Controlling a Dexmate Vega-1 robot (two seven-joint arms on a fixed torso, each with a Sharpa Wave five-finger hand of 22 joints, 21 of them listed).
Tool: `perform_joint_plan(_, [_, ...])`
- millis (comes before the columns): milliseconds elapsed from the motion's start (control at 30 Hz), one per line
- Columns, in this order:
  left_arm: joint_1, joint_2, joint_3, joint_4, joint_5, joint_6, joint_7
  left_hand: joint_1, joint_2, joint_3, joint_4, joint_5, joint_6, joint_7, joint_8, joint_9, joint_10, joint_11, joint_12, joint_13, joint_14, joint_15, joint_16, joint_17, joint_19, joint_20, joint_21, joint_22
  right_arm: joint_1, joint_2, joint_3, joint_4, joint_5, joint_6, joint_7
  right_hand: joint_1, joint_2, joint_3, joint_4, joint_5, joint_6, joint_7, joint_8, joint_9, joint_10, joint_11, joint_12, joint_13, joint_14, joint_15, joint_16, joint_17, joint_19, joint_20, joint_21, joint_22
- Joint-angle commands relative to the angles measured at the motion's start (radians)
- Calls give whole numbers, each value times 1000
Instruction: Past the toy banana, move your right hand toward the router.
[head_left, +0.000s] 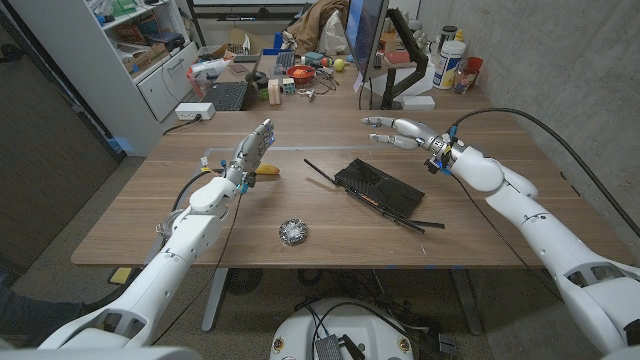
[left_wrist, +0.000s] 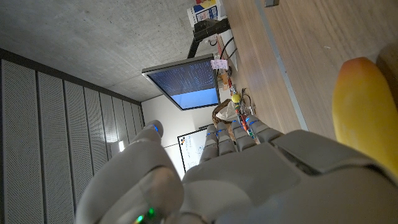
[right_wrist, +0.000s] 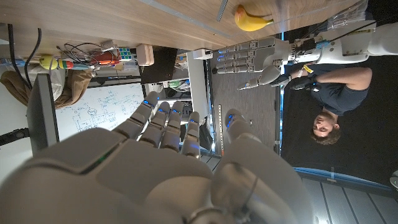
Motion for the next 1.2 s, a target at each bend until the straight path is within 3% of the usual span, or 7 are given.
perform_joint_plan(33, [2,2,1,-8,6,2,5,6,10,0,0,-5,5,2,6,4,-1,-8,5,4,-5,2,3,2,3,2,-1,6,8,-18,-15,5,-86,16,-65,-1,0,2,-5,5,1,-8,3,1,4,-13,1,2,3,-11,-2,2,11,-13,-4,3])
perform_joint_plan(800, [-9,-11,0,7,-18,3,-21,6,13,-3,-1,-6,9,0,7,4,-1,-9,6,4,-5,2,3,2,4,3,-4,6,46,-36,-67,76,-170,97,-150,-7,-2,2,-4,8,-8,-22,0,1,16,-17,5,3,16,-27,2,2,28,-26,-16,3])
perform_joint_plan(1033, [-7,-11,-2,0,-16,-1,-19,7,13,-4,-1,-7,12,0,8,4,0,-8,6,4,-5,3,3,2,4,4,-5,6,54,-48,-80,75,-224,102,-189,-8,-3,2,-4,9,-9,-26,0,2,16,-23,5,3,19,-31,2,2,32,-29,-18,3])
perform_joint_plan(1200, [-3,-11,-3,-5,-15,1,-15,7,14,-4,-1,-7,13,0,8,4,0,-8,6,4,-6,3,3,2,4,4,-6,6,60,-66,-96,65,-318,96,-265,-9,-4,2,-4,10,-8,-28,1,2,16,-24,5,3,21,-34,2,2,33,-29,-20,3])
